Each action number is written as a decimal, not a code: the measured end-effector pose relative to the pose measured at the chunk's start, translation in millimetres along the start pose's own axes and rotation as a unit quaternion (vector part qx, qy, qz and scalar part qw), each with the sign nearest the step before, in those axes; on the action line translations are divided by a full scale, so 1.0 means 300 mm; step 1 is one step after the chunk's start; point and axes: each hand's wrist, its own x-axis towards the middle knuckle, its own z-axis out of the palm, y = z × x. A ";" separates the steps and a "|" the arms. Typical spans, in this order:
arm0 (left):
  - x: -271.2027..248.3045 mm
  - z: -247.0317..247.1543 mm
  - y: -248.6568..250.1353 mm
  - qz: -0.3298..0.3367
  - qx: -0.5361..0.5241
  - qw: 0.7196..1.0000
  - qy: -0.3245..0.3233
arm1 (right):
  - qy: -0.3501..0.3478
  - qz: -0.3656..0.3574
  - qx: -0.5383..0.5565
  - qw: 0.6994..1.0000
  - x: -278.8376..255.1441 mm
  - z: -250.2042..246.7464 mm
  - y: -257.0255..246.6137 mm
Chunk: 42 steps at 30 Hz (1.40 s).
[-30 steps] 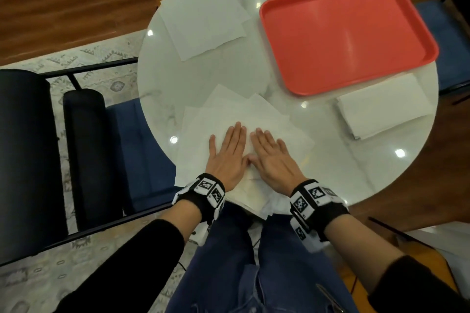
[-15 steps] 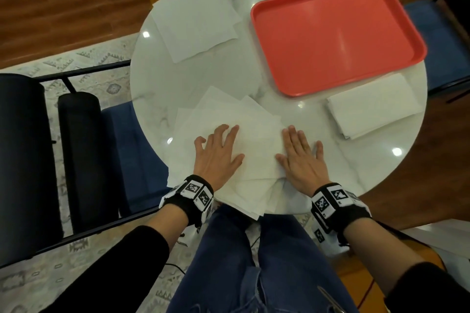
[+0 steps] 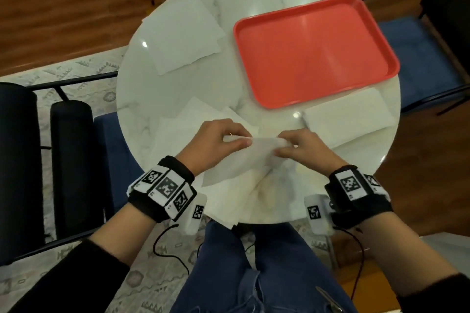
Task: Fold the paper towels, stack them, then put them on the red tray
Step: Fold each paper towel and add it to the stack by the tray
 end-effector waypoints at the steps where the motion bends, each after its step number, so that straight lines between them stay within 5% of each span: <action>1: 0.010 -0.002 0.026 -0.001 -0.019 1.000 0.013 | 0.016 -0.001 0.058 0.998 -0.014 -0.038 0.021; 4: 0.046 0.011 0.077 -0.011 -0.063 0.997 0.037 | 0.074 0.019 0.258 0.963 -0.056 -0.142 0.095; 8: 0.073 0.067 0.096 -0.037 -0.078 0.996 0.036 | 0.149 0.064 0.366 0.917 -0.070 -0.264 0.232; 18: -0.203 0.127 -0.225 -0.209 -0.014 0.970 0.123 | 0.231 0.164 0.331 0.900 0.013 -0.527 0.510; 23: -0.444 0.152 -0.392 -0.305 -0.018 0.935 0.183 | 0.234 0.220 0.243 0.915 0.097 -0.548 0.559; 27: -0.578 0.189 -0.453 -0.395 -0.068 0.896 0.191 | 0.241 0.239 0.072 0.938 0.109 -0.527 0.527; 33: -0.647 0.242 -0.497 -0.453 -0.115 0.862 0.195 | 0.292 0.255 -0.118 0.914 0.119 -0.497 0.439; 37: -0.669 0.262 -0.553 -0.482 -0.127 0.849 0.173 | 0.324 0.100 -0.138 0.931 0.123 -0.395 0.260; 42: -0.687 0.257 -0.609 -0.497 -0.127 0.849 0.125 | 0.135 -0.072 -0.120 0.981 0.208 -0.081 0.033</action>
